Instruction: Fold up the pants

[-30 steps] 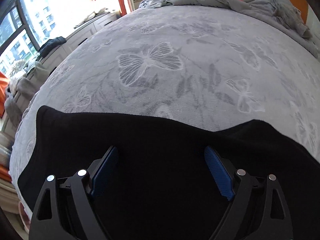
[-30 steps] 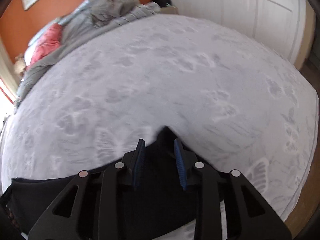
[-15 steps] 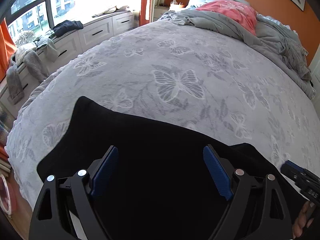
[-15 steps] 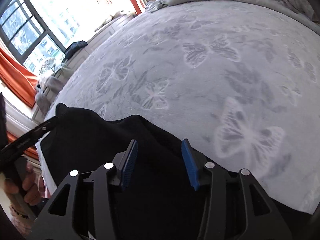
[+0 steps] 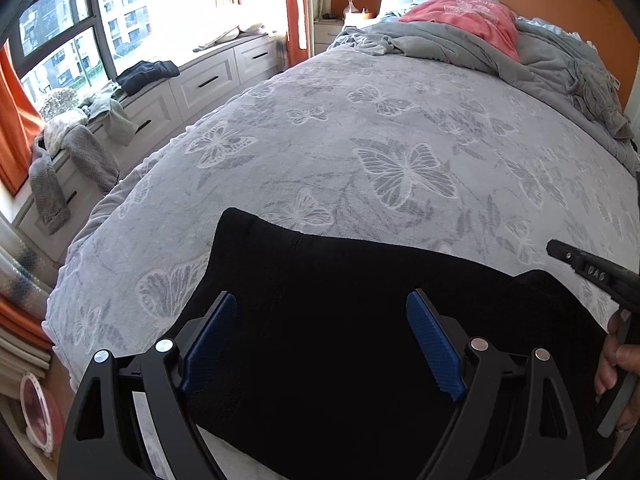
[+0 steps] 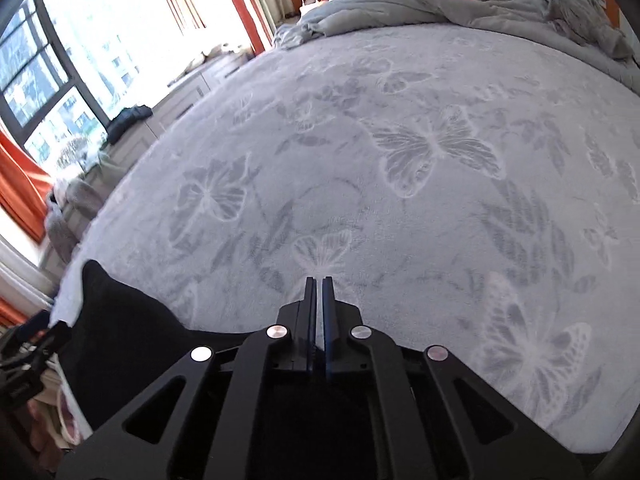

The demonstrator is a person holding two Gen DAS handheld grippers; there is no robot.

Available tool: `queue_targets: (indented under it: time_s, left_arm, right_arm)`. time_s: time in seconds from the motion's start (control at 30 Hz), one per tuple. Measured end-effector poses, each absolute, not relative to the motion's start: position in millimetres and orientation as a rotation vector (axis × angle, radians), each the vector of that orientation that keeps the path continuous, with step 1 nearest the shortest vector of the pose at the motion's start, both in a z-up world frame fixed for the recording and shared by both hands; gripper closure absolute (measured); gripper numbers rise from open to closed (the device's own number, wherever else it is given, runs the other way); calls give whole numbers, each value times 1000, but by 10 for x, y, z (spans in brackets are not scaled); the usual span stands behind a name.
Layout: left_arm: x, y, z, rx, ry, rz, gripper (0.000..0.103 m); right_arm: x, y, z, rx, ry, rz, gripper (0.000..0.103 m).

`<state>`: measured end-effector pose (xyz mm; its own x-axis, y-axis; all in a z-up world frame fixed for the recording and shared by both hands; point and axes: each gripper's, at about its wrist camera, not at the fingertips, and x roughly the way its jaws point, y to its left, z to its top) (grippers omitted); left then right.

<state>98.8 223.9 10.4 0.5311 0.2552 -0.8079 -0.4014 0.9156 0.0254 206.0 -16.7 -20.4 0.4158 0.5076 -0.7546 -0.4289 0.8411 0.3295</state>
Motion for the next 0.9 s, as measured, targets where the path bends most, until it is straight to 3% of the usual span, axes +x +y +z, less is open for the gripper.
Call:
queue_targets:
  time_s: [0.13, 0.23, 0.5, 0.6, 0.77, 0.83, 0.9]
  left_arm:
    - [970, 2135, 124, -102, 918, 397, 18]
    - [984, 2037, 129, -98, 914, 378, 18]
    - [1011, 1657, 88, -21, 908, 319, 17]
    - [1011, 1513, 73, 8, 897, 291, 17]
    - [935, 1240, 100, 30, 850, 225, 17]
    - [896, 1121, 95, 45, 850, 205, 16]
    - [840, 1025, 96, 43, 861, 158, 16]
  right_arm:
    - [1634, -186, -407, 7, 1031, 636, 100]
    - [1803, -192, -644, -5, 1040, 559, 103]
    - [1348, -1561, 390, 103, 843, 295, 96]
    - [898, -2471, 465, 110, 802, 95, 69]
    - [253, -4081, 283, 280, 789, -287, 62]
    - [8, -4575, 134, 347, 792, -412, 39]
    - [-168, -4934, -17, 364, 833, -503, 38]
